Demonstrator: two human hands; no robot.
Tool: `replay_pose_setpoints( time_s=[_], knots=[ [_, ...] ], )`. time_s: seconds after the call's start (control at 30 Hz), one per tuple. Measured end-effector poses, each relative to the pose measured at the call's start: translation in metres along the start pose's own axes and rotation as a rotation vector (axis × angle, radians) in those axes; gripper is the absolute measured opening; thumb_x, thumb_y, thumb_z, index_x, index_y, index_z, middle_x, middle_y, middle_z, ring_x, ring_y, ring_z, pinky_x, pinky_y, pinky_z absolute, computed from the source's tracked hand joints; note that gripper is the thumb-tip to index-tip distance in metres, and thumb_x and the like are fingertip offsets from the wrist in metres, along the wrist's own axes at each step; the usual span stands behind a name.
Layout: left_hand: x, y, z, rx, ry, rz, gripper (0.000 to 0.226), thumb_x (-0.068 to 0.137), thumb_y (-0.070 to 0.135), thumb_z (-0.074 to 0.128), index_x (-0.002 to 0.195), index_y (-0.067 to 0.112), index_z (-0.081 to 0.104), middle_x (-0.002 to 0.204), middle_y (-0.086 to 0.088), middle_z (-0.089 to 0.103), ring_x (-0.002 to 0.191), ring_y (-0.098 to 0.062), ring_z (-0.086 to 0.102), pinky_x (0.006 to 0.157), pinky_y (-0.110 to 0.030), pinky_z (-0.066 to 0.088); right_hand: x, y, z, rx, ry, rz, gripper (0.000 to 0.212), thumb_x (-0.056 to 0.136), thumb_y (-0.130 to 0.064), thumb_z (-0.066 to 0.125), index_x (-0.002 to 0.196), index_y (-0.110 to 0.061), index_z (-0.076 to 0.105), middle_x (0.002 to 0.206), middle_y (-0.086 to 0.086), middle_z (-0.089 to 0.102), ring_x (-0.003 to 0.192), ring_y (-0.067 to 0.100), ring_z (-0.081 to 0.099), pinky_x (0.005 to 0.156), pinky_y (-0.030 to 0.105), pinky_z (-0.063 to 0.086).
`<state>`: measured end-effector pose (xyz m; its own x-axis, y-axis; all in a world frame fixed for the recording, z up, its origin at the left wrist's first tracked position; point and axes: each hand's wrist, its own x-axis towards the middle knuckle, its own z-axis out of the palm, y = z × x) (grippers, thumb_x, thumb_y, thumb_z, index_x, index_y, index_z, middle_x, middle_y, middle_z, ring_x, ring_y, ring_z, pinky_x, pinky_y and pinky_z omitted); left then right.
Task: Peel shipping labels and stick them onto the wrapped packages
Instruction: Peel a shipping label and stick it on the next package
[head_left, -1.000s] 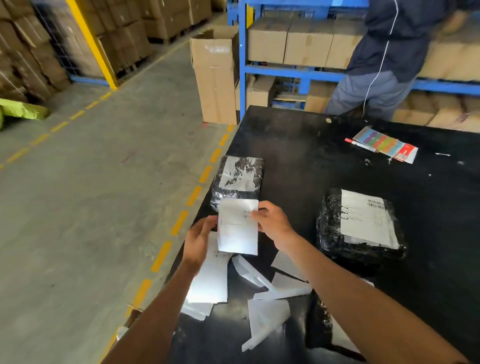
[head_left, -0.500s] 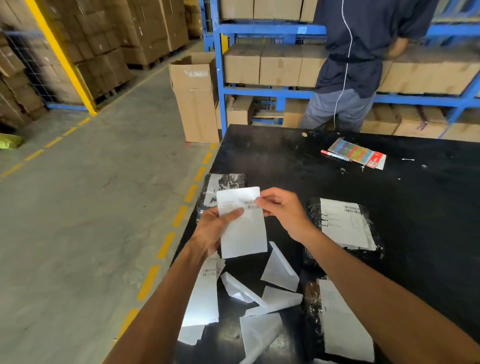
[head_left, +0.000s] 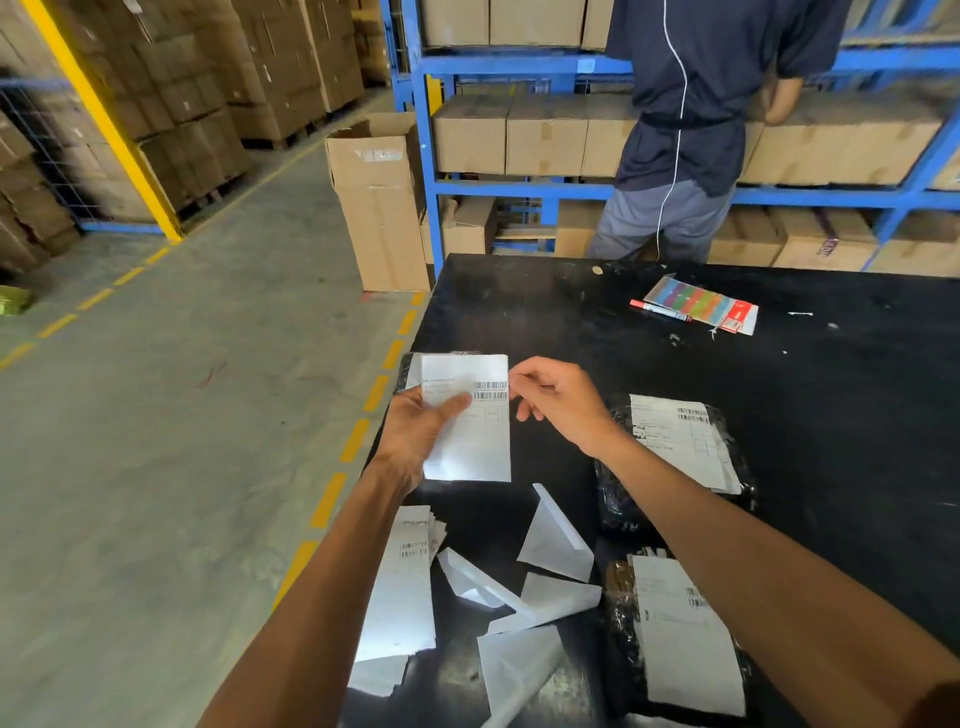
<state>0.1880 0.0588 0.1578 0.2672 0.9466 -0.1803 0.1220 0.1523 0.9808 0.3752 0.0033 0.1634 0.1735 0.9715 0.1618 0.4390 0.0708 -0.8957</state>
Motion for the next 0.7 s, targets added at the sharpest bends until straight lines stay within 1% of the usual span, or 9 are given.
replay_pose_setpoints(
  time_s=[0.2, 0.3, 0.47, 0.6, 0.67, 0.7],
  knots=[
    [-0.001, 0.0, 0.001, 0.014, -0.015, -0.001, 0.03, 0.083, 0.029, 0.075, 0.11, 0.016, 0.067, 0.106, -0.005, 0.072, 0.091, -0.029, 0.07, 0.087, -0.051, 0.057, 0.0, 0.001, -0.004, -0.055, 0.002, 0.011, 0.01, 0.096, -0.021, 0.06, 0.101, -0.018, 0.068, 0.093, -0.008, 0.073, 0.065, 0.013, 0.068, 0.057, 0.012, 0.047],
    [-0.001, 0.0, 0.002, 0.009, -0.018, -0.004, 0.03, 0.083, 0.028, 0.075, 0.109, 0.015, 0.068, 0.107, -0.005, 0.072, 0.092, -0.029, 0.07, 0.088, -0.051, 0.057, 0.0, -0.001, -0.006, -0.052, -0.013, 0.025, 0.01, 0.096, -0.021, 0.059, 0.099, -0.019, 0.068, 0.091, -0.007, 0.073, 0.065, 0.013, 0.068, 0.059, 0.013, 0.047],
    [-0.004, 0.001, 0.002, -0.045, -0.054, -0.043, 0.029, 0.083, 0.026, 0.076, 0.109, 0.016, 0.068, 0.107, -0.005, 0.073, 0.095, -0.031, 0.07, 0.083, -0.048, 0.059, -0.001, -0.004, -0.01, 0.05, -0.066, 0.063, 0.013, 0.097, -0.016, 0.057, 0.101, -0.014, 0.069, 0.087, -0.004, 0.072, 0.067, 0.011, 0.064, 0.063, 0.02, 0.051],
    [-0.005, 0.0, 0.002, -0.098, -0.088, -0.072, 0.029, 0.084, 0.025, 0.074, 0.111, 0.019, 0.067, 0.108, -0.006, 0.073, 0.095, -0.03, 0.069, 0.077, -0.044, 0.06, -0.002, -0.009, -0.013, 0.147, -0.122, 0.088, 0.014, 0.098, -0.014, 0.056, 0.099, -0.012, 0.07, 0.081, -0.003, 0.07, 0.067, 0.008, 0.062, 0.064, 0.018, 0.05],
    [-0.005, 0.001, 0.005, -0.071, -0.074, -0.059, 0.037, 0.083, 0.027, 0.075, 0.116, 0.021, 0.061, 0.114, -0.009, 0.069, 0.095, -0.028, 0.068, 0.078, -0.044, 0.06, -0.001, -0.01, -0.012, 0.184, -0.125, 0.094, 0.015, 0.098, -0.013, 0.055, 0.094, -0.013, 0.07, 0.075, -0.004, 0.067, 0.066, 0.009, 0.06, 0.062, 0.018, 0.049],
    [-0.005, 0.002, 0.008, -0.032, -0.042, -0.032, 0.046, 0.081, 0.027, 0.077, 0.121, 0.023, 0.056, 0.119, -0.008, 0.066, 0.099, -0.027, 0.066, 0.082, -0.044, 0.059, -0.001, -0.01, -0.011, 0.203, -0.119, 0.097, 0.016, 0.098, -0.012, 0.055, 0.092, -0.011, 0.069, 0.073, -0.004, 0.065, 0.065, 0.008, 0.059, 0.062, 0.019, 0.048]
  ],
)
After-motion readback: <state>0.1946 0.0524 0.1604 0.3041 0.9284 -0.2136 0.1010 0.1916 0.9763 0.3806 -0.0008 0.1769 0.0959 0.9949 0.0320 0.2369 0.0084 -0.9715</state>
